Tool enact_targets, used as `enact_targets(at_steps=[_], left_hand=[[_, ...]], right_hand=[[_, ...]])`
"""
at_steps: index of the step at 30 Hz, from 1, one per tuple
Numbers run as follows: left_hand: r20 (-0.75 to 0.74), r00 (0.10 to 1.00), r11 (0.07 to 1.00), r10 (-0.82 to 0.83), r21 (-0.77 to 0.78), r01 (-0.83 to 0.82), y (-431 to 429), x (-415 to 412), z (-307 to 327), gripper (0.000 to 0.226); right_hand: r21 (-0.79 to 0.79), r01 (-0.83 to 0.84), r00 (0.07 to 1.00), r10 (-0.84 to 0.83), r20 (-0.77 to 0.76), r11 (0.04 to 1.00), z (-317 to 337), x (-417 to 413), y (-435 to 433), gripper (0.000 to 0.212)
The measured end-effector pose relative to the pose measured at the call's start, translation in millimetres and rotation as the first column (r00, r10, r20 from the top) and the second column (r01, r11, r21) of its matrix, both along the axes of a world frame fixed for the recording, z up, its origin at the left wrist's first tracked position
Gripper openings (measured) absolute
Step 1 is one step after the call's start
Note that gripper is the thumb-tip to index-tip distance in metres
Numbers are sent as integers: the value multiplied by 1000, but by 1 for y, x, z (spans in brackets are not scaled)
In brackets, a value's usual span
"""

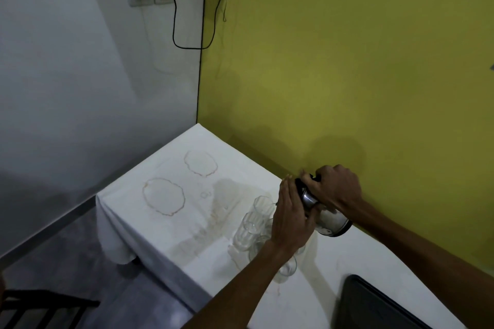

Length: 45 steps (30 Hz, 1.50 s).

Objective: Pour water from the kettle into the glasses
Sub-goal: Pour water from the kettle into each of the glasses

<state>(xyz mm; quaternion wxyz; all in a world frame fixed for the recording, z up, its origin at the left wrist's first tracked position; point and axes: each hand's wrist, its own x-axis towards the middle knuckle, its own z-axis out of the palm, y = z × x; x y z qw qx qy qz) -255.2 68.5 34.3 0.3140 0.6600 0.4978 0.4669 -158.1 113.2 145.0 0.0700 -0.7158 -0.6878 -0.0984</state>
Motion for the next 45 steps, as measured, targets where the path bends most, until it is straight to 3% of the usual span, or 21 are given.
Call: enact_targets(at_steps=[45], left_hand=[[-1,1000,1000,13,16,-13,-4,-8,2,92]], right_hand=[[-11,-25,1000,25,-8,1000,-1,-7,-1,65]])
